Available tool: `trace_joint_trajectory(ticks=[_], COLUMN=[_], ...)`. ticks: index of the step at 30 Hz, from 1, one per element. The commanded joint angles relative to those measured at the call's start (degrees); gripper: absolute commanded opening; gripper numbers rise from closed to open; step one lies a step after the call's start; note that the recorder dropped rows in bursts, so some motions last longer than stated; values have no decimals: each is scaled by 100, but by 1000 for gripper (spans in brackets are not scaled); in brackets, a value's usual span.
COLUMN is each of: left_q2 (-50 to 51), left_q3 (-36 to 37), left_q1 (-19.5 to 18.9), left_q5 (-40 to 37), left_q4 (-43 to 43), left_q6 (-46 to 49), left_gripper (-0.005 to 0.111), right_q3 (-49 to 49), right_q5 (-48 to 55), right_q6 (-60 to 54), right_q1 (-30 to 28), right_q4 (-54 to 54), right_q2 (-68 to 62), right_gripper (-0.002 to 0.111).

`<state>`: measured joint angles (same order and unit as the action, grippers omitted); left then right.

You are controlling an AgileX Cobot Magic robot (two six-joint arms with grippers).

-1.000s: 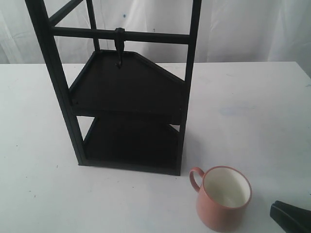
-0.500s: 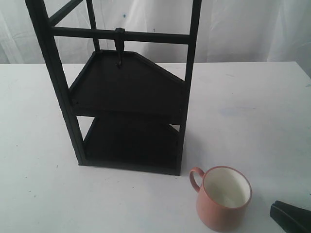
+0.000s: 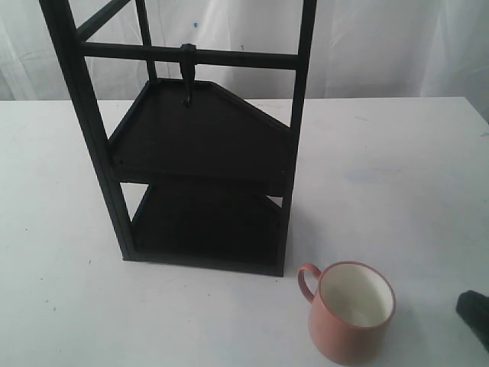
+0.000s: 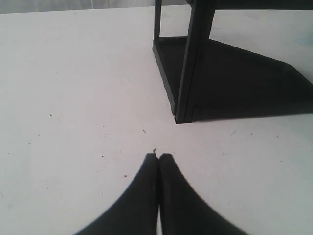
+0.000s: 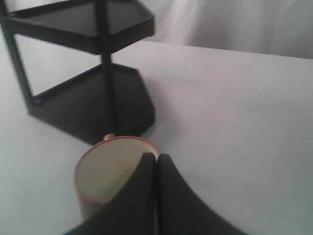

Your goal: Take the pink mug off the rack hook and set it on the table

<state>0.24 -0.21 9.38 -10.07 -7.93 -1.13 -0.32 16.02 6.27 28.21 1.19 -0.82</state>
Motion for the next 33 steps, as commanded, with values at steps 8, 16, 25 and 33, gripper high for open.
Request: trace_joint_trajectory(ticks=[8, 16, 25, 33], left_q2=[-24, -24, -24, -24], left_q3=[21, 21, 21, 21], left_q1=[-14, -14, -14, -14], left_q5=[15, 15, 15, 15], left_q4=[-16, -16, -16, -16], left_q6=[-9, -9, -9, -9], left_gripper=[0, 0, 0, 0], right_q3=[32, 32, 32, 32], right_q5=[-85, -85, -95, -95], right_q6=[-8, -8, -8, -8], right_q1=[-1682, -1682, -1682, -1682], right_q4=[-12, -12, -12, -12], right_q2=[82, 82, 82, 82], right_gripper=[0, 0, 0, 0])
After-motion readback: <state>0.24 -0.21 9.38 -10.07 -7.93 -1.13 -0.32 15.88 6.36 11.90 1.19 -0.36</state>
